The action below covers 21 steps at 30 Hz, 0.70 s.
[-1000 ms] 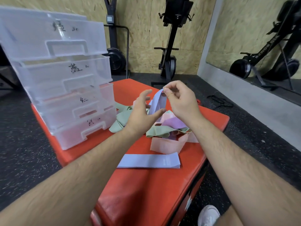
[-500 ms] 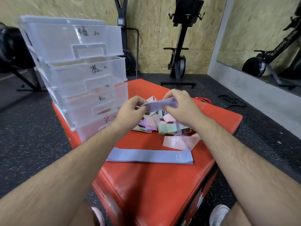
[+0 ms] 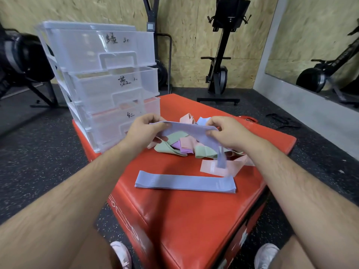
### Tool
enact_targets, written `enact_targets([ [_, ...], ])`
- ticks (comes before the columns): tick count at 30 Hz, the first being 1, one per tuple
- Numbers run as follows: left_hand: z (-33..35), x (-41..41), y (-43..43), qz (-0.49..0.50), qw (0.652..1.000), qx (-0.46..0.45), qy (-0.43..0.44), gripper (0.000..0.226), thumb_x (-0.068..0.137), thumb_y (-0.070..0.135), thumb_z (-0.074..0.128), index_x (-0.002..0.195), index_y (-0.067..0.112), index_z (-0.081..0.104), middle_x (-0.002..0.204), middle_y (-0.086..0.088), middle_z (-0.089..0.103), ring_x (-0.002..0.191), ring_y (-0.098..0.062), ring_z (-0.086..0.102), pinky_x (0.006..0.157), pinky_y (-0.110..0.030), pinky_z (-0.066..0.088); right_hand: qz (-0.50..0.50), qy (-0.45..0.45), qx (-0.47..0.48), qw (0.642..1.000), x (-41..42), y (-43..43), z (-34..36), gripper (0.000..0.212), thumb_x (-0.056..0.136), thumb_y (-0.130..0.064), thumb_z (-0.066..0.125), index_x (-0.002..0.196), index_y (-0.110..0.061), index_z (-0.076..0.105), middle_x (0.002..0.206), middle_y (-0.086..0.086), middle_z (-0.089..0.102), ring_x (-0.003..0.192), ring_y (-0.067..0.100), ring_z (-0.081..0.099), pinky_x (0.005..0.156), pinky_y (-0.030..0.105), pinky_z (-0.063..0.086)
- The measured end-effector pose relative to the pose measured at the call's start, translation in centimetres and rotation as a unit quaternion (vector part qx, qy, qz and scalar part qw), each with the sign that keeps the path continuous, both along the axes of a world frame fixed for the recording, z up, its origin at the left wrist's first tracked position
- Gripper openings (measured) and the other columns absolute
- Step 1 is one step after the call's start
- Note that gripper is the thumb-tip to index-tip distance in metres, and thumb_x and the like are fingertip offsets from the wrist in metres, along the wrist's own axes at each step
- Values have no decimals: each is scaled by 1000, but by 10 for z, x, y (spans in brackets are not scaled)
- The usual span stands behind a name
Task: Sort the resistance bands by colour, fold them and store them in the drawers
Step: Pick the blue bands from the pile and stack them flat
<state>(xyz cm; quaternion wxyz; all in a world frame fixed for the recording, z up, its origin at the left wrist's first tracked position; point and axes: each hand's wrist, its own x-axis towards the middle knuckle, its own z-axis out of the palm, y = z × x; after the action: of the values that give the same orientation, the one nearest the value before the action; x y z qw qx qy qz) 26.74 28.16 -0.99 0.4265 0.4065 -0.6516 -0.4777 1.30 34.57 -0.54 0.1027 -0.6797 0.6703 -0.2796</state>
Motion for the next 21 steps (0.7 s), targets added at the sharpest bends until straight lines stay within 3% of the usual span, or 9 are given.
enact_targets([
  [5, -1, 14, -4, -12, 999, 18, -30, 14, 85, 14, 73, 92, 4, 66, 73, -13, 68, 54, -25, 64, 60, -39, 47, 22, 5, 52, 998, -7, 8, -6, 24, 87, -7, 51, 97, -27, 58, 99, -9, 63, 88, 12, 57, 68, 25, 43],
  [9, -3, 25, -6, -27, 998, 39, -39, 17, 86, 19, 74, 96, 6, 70, 75, -10, 69, 56, -22, 63, 50, -26, 49, -8, 2, 66, 998, -19, 11, -13, 9, 92, -24, 61, 99, -29, 59, 97, -12, 62, 84, 6, 57, 65, 26, 42],
  [12, -7, 34, -8, -30, 997, 53, -45, 21, 85, 21, 76, 98, 6, 69, 73, -8, 69, 56, -17, 62, 51, -25, 47, -24, -19, 93, 995, -29, 16, -15, 17, 88, -36, 71, 103, -30, 64, 102, -9, 67, 92, 11, 63, 78, 34, 51],
  [14, -11, 39, -10, -22, 996, 56, -59, 22, 84, 24, 78, 97, 8, 68, 72, -4, 70, 57, -15, 61, 52, -25, 47, -17, -68, 134, 988, -34, 22, -15, 21, 85, -32, 77, 104, -30, 66, 103, -4, 71, 93, 17, 68, 81, 39, 56],
  [16, -17, 44, -12, -11, 995, 58, -75, 24, 83, 26, 79, 97, 9, 69, 73, -1, 71, 61, -15, 62, 56, -27, 49, -5, -107, 169, 980, -38, 29, -17, 23, 85, -26, 78, 105, -30, 67, 102, -1, 73, 88, 17, 69, 74, 35, 55],
  [21, -34, 57, -14, 0, 993, 78, -85, 26, 82, 30, 79, 102, 15, 71, 80, 3, 73, 70, -15, 65, 65, -31, 49, 6, -193, 190, 963, -37, 41, -22, 15, 96, -14, 64, 110, -17, 67, 92, 10, 68, 76, 14, 64, 65, 27, 52],
])
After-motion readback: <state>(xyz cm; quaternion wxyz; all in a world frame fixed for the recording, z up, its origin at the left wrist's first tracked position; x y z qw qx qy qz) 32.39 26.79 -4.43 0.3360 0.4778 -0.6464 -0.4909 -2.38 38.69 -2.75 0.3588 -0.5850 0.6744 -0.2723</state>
